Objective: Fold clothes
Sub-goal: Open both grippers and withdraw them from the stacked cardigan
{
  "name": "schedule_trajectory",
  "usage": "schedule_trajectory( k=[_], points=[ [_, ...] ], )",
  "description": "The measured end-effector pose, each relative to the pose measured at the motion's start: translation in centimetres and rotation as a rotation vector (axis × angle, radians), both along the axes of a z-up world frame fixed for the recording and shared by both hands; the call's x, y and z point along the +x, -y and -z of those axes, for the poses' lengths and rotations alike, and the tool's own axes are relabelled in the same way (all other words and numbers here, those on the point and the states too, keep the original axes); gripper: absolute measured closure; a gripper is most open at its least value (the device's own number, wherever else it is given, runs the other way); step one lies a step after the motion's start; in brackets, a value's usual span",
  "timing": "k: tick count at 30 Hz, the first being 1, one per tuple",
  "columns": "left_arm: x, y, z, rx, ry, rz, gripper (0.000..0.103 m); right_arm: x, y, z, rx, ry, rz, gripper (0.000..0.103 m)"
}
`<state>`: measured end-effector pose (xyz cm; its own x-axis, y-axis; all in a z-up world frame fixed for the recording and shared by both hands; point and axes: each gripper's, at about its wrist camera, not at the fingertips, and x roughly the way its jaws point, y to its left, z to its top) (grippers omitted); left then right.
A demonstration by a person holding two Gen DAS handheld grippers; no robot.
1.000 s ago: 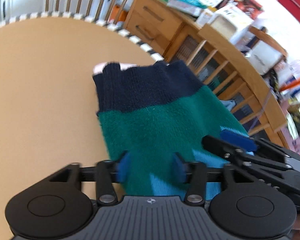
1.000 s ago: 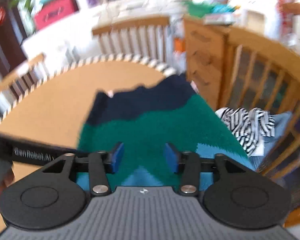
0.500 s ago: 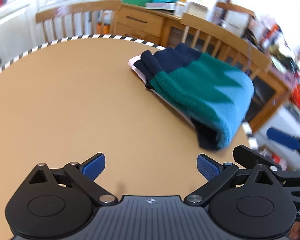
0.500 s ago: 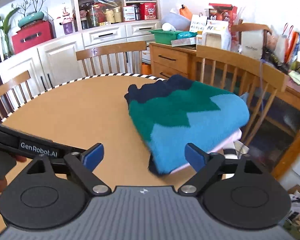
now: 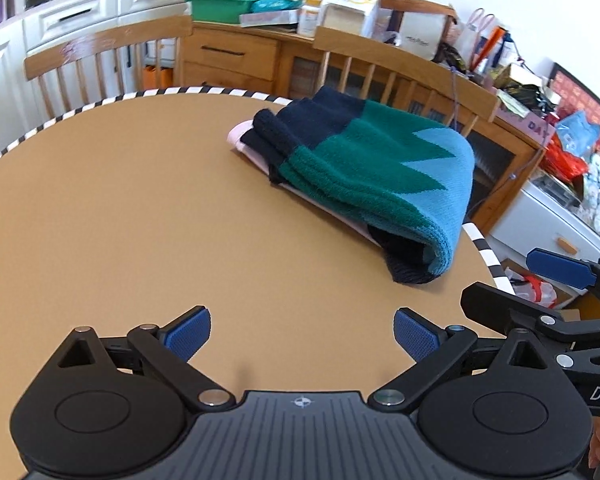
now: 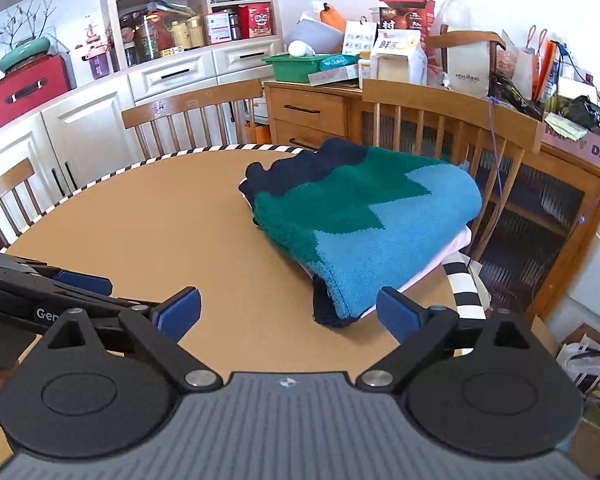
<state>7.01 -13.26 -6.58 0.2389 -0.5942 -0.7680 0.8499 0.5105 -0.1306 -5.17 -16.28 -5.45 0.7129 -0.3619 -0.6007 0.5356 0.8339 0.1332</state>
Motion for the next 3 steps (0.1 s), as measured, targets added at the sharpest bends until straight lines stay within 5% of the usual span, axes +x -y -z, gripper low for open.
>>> schedule_trajectory(
  k=[3],
  points=[
    [0.18,0.36,-0.13,-0.004,0.021,0.010,0.004,0.22,0.20,0.01,0.006,0.001,0.013,0.007]
  ],
)
